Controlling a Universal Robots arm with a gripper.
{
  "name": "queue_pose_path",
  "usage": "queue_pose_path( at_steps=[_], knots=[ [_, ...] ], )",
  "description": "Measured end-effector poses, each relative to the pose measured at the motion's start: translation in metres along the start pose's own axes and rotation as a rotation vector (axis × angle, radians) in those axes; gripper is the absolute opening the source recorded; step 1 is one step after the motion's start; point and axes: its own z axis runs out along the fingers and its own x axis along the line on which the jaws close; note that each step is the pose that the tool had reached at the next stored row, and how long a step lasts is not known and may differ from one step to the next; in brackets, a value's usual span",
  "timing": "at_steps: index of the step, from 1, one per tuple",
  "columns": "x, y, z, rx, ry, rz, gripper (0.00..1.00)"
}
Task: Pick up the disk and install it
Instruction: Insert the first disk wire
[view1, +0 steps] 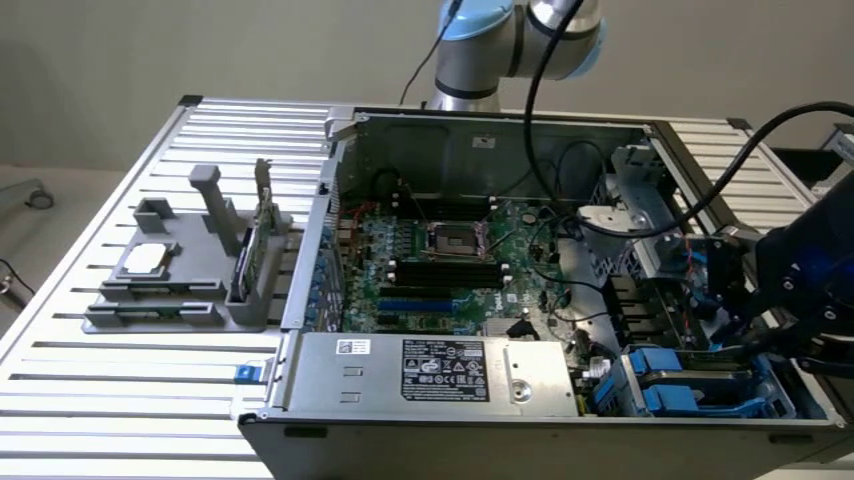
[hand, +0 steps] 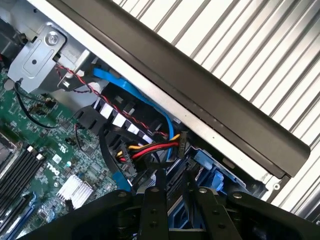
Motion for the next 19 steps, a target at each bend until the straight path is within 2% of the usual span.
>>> queue_pose_path(
  at_steps=[9, 19],
  knots=[
    [-0.0037, 0.0048, 0.0028, -0.0026, -0.0024, 0.028, 0.27],
    [-0.0021, 0.0095, 0.0057, -0.0002, -0.0018, 0.050, 0.27]
  ],
)
